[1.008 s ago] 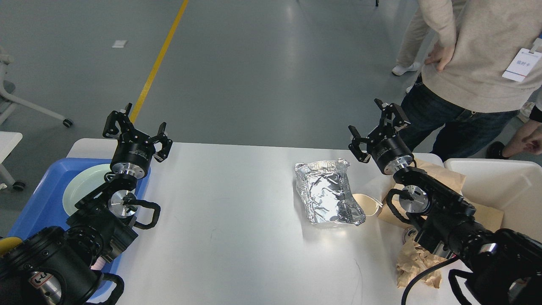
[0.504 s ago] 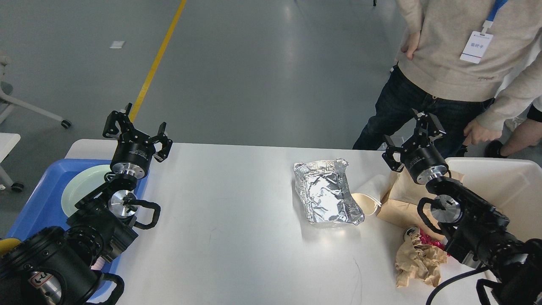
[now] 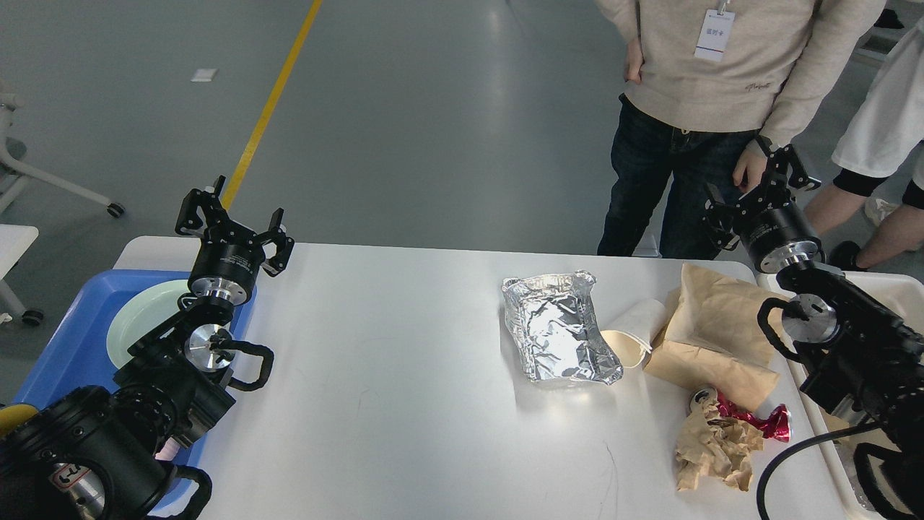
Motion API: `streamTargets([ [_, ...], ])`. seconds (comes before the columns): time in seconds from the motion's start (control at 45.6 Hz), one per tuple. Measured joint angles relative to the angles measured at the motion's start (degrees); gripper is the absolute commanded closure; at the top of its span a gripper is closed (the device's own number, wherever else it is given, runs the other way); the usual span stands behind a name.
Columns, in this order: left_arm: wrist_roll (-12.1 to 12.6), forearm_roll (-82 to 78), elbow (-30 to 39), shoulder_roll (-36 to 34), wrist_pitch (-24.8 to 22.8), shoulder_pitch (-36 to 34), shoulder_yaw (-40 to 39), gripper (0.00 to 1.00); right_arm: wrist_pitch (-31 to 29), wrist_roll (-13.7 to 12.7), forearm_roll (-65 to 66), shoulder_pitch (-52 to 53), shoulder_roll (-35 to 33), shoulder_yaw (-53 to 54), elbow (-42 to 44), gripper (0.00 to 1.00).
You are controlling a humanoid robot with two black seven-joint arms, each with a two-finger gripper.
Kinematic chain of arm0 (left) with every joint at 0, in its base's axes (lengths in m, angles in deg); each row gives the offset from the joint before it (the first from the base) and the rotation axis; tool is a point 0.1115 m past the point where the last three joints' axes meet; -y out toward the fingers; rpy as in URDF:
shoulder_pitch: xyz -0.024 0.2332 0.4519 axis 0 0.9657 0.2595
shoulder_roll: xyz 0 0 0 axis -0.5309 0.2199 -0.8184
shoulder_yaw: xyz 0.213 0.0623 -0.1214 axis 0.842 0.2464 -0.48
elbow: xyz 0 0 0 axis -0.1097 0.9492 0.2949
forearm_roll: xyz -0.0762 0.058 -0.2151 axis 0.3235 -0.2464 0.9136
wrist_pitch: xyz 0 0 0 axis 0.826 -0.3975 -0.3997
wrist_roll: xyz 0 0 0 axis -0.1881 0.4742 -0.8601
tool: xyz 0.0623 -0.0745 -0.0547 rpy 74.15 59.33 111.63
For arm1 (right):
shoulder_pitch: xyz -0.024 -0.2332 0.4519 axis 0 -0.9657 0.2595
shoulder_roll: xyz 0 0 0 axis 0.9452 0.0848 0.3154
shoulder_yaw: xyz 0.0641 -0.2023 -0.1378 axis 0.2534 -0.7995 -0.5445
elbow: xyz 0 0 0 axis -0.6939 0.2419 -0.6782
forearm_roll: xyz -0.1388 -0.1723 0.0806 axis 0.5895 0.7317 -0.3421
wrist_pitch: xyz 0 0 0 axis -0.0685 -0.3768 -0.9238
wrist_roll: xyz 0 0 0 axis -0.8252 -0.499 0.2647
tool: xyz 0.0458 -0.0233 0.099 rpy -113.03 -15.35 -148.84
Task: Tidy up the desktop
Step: 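Move the right gripper to the brown paper bag and grasp it, then lift the brown paper bag with the right gripper toward the white bin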
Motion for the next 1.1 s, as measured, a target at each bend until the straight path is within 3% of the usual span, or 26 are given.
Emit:
streamTargets([
  [0.132, 0.0, 0.0, 0.0, 0.0, 0.0, 0.0, 0.0, 0.04, -0.1, -0.1, 0.6, 0.0, -0.2, -2.1, -0.2, 0.00],
  [0.285, 0.0, 0.0, 0.0, 0.0, 0.0, 0.0, 0.0, 0.04, -0.3, -0.1, 1.9, 2.5, -0.4, -12.0, -0.6, 0.00],
  [0.592, 0.0, 0.0, 0.0, 0.0, 0.0, 0.0, 0.0, 0.04, 0.0, -0.5, 2.3, 11.7, -1.6, -47.8, -0.5, 0.00],
  [0.855, 0.0, 0.0, 0.0, 0.0, 0.0, 0.0, -0.1, 0.04, 0.4, -0.8, 5.6, 22.8, 2.4, -88.9, -3.2, 0.00],
  [1.096, 0.0, 0.0, 0.0, 0.0, 0.0, 0.0, 0.0, 0.04, -3.9, -0.8, 5.9, 37.3, 2.9, -109.7, -18.3, 0.00],
])
